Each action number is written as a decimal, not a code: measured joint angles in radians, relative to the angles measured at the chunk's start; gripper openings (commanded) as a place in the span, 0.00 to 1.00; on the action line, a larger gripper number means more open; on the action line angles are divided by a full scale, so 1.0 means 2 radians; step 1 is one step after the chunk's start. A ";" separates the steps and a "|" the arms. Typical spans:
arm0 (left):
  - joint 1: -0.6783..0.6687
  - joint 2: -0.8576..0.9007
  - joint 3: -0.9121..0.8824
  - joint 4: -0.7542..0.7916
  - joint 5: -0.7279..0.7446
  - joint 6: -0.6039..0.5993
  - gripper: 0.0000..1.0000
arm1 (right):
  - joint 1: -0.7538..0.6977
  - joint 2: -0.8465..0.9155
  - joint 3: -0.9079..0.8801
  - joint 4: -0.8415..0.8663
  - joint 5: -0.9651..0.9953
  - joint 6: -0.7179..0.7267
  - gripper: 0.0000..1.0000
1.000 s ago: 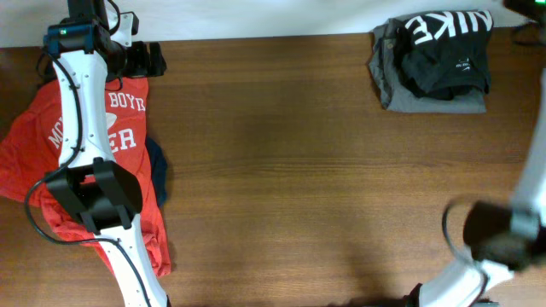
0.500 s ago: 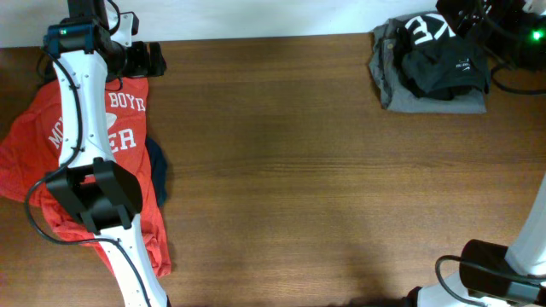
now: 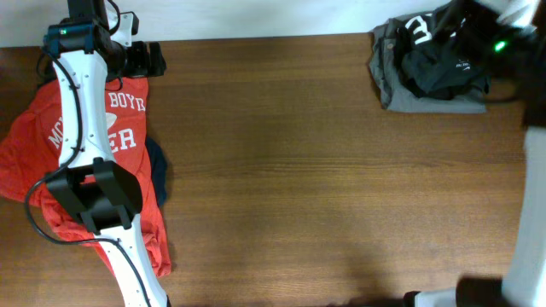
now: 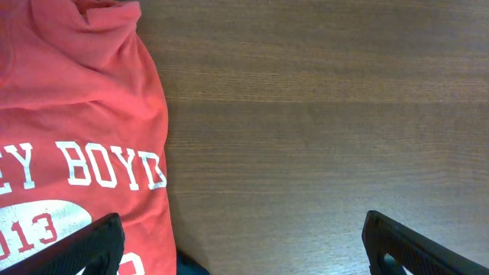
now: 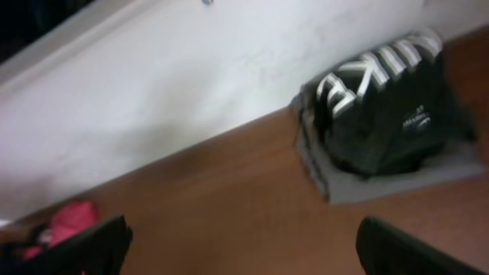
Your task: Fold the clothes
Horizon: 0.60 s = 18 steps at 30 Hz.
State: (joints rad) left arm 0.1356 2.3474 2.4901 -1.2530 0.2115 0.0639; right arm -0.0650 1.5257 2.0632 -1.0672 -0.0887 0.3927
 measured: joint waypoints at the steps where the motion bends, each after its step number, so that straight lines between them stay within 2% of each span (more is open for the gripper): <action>1: 0.000 0.000 0.000 0.000 0.000 0.000 0.99 | 0.009 -0.020 -0.024 0.015 0.015 0.000 0.99; 8: 0.000 0.000 0.000 0.000 -0.002 0.000 0.99 | 0.023 -0.270 -0.339 0.214 0.114 0.000 0.99; 11: 0.000 0.000 0.000 0.000 -0.001 0.000 0.99 | 0.021 -0.366 -0.527 0.341 0.133 0.000 0.99; 14: 0.000 0.000 0.000 -0.001 -0.002 0.000 0.99 | 0.021 -0.457 -0.700 0.394 0.140 0.000 0.99; 18: 0.000 0.000 -0.001 0.000 -0.001 0.000 0.99 | 0.021 -0.556 -0.811 0.407 0.142 0.002 0.99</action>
State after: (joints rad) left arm 0.1360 2.3482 2.4882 -1.2533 0.2089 0.0639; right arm -0.0238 0.4129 0.4408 -0.2539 0.1955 0.3962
